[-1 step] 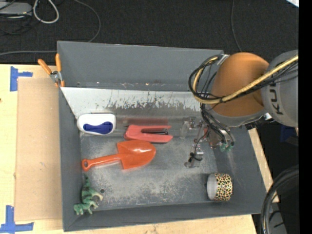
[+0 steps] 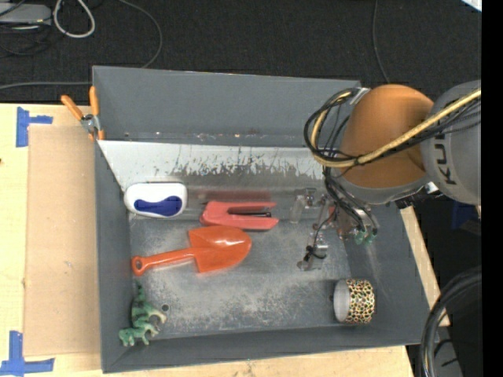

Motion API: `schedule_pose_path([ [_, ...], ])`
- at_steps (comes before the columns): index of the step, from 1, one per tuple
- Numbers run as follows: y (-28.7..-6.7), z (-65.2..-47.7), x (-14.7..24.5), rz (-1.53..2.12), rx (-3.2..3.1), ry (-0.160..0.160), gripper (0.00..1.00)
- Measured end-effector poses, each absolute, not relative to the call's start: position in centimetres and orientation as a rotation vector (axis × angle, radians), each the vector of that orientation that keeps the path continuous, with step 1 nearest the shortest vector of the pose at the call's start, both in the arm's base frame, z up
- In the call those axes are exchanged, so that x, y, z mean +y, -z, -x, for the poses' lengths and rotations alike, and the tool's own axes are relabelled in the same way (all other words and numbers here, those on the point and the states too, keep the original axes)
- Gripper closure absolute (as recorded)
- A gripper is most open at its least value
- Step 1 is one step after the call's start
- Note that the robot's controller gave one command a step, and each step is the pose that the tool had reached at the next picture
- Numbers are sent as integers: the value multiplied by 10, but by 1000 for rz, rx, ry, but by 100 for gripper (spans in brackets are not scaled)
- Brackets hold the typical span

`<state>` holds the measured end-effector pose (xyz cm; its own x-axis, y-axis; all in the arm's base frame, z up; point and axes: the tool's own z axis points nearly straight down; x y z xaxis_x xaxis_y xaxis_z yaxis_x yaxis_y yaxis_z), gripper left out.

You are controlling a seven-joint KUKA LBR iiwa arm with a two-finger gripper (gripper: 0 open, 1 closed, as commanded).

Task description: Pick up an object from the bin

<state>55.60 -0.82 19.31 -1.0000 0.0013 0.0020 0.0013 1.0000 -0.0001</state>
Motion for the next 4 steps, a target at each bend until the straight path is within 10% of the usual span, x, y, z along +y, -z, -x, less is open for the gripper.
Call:
schedule_pose_path([
  [1, -236, -555, 16, -306, -3129, 1, 0],
  [2, -150, -538, 33, 359, -3118, 0, 0],
  [3, -157, -491, 34, -299, -3130, -1, 0],
  [4, -121, -538, 84, 123, -3133, 0, 100],
])
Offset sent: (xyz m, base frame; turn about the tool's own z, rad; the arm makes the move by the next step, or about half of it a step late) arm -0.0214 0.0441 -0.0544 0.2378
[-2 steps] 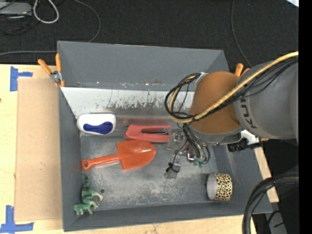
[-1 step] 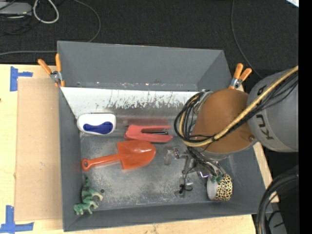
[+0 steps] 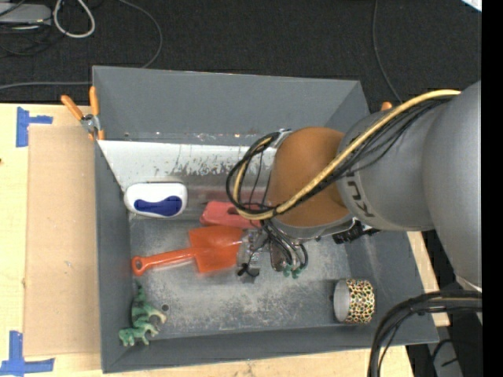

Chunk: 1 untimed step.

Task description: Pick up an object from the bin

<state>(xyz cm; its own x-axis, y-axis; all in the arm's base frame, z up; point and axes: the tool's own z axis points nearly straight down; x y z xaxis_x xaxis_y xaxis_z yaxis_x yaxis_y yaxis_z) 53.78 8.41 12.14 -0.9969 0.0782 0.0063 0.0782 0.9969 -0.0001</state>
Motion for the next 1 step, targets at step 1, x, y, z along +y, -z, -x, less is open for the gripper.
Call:
schedule_pose_path([
  [1, -121, -538, 84, 122, -3133, 0, 0],
])
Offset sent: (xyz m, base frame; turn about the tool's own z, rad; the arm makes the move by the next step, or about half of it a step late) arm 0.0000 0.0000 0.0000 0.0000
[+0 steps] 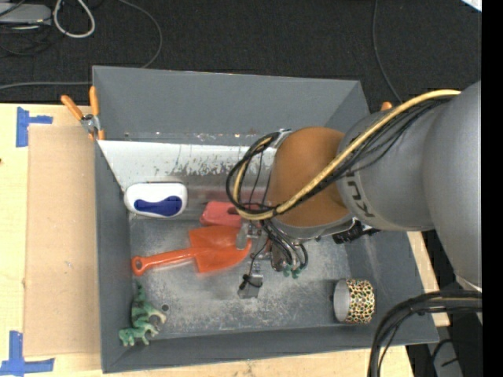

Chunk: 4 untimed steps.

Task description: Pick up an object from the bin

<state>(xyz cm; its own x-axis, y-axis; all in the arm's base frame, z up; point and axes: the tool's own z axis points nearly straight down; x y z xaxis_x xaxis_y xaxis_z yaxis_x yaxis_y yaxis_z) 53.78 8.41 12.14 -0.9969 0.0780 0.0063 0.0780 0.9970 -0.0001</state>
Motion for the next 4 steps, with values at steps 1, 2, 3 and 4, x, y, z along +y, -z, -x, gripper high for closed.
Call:
schedule_pose_path([
  [1, -121, -538, 84, 122, -3133, 0, 0],
  [2, -107, -559, 100, 134, -3137, 0, 0],
  [3, -162, -565, 82, 232, -3134, 0, 0],
  [4, -68, -554, 119, 137, -3120, 0, 0],
])
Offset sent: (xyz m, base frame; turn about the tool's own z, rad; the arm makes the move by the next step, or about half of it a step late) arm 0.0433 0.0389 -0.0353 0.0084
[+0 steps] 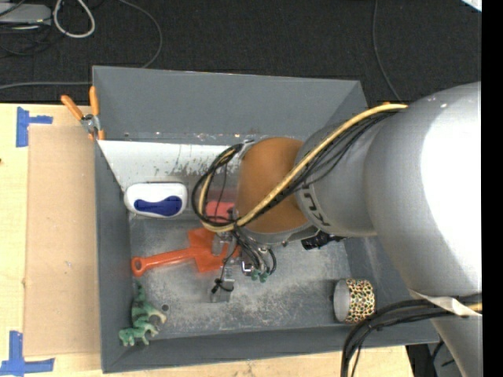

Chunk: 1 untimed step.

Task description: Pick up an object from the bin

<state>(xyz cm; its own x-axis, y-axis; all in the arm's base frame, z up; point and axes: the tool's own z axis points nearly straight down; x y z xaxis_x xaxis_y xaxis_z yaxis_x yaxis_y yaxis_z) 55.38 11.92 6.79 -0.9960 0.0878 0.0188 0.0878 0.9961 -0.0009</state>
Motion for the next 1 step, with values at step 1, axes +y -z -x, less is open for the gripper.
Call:
schedule_pose_path([
  [1, -95, -570, 113, 279, -3135, 1, 0],
])
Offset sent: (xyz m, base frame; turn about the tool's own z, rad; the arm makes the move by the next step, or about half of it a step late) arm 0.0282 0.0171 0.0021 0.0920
